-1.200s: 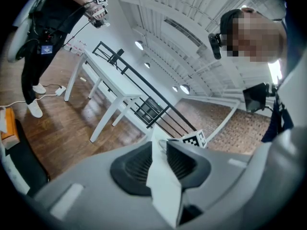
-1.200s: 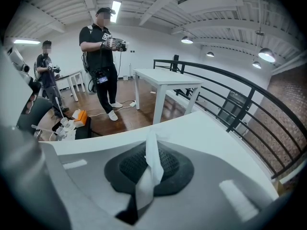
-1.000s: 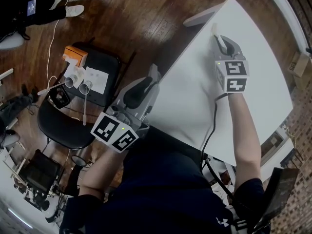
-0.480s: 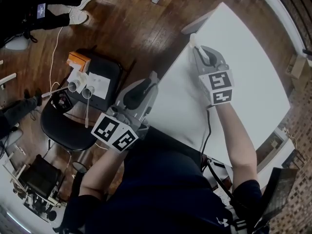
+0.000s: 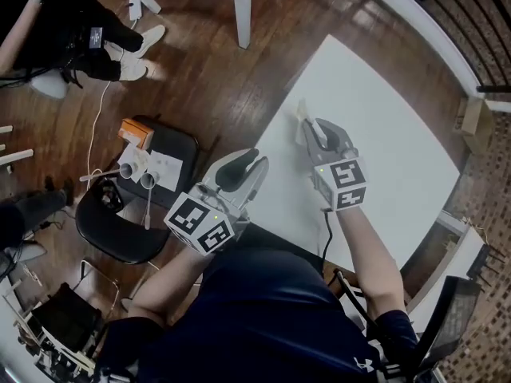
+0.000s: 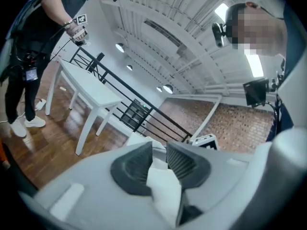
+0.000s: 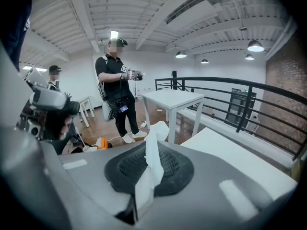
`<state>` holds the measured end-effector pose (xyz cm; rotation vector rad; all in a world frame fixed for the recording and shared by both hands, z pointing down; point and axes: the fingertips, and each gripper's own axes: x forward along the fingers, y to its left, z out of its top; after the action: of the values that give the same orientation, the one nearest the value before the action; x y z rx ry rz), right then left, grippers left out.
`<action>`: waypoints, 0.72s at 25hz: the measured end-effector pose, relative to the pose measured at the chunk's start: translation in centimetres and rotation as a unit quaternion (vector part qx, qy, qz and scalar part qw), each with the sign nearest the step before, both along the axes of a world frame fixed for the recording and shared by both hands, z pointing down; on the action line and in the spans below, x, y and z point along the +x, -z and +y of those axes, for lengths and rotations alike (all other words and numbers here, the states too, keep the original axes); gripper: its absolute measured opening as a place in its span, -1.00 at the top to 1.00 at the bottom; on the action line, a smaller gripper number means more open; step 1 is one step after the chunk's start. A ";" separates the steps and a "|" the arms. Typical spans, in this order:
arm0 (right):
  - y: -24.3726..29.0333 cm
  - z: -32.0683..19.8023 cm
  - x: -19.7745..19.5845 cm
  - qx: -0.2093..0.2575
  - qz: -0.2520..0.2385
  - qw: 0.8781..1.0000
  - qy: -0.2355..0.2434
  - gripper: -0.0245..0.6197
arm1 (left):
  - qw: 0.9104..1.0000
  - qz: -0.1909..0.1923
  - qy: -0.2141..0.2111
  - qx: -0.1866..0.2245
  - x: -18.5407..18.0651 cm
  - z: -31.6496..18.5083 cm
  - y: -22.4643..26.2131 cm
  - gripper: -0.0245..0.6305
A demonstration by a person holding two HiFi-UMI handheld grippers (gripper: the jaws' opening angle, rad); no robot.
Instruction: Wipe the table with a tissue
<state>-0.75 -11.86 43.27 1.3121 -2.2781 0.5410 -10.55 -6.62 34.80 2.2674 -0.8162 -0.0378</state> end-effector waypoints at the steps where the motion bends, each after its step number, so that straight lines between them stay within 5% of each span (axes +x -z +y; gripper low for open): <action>1: 1.2 0.6 0.5 0.007 -0.005 1.000 -0.009 0.88 | 1.000 0.001 -0.009 0.003 0.6 0.3 0.5 0.64; 9: 8.6 5.4 4.9 0.054 -0.069 0.992 -0.089 0.88 | 0.997 0.015 -0.067 0.036 5.4 2.3 3.8 0.64; 18: 14.1 11.0 7.5 0.120 -0.139 0.979 -0.091 0.88 | 0.997 -0.006 -0.034 0.070 8.9 5.0 6.2 0.66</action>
<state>6.77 -0.86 29.16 1.6657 -2.5287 0.5526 -1.68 -1.60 28.55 2.4288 -0.7635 -0.0511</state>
